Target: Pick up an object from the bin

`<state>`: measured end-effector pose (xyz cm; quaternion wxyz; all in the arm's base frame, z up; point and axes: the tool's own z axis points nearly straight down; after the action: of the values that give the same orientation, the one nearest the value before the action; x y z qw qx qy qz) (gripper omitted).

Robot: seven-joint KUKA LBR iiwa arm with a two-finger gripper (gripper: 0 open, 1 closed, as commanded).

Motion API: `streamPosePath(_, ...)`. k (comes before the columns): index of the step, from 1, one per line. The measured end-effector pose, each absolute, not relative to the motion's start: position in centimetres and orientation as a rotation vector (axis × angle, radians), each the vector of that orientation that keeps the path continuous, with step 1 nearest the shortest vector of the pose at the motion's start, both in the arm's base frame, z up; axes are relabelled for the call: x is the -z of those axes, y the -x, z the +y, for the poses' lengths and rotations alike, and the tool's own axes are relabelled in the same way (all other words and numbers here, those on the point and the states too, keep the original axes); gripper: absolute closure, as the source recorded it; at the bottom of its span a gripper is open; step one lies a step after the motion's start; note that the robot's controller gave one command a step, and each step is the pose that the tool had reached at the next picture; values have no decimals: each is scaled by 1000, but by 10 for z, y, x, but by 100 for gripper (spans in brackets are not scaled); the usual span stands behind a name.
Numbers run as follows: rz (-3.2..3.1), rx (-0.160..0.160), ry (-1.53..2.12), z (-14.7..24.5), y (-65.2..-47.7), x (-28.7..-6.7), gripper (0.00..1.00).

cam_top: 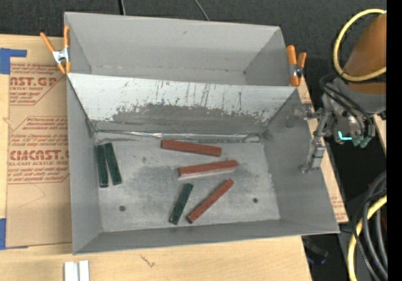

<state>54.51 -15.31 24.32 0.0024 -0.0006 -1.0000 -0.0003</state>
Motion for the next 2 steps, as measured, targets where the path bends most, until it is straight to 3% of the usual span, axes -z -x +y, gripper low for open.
streamPosePath(1,-3144,-2,-1,-152,-547,-247,0)
streamPosePath(2,-3152,-5,-46,-130,-566,-200,0)
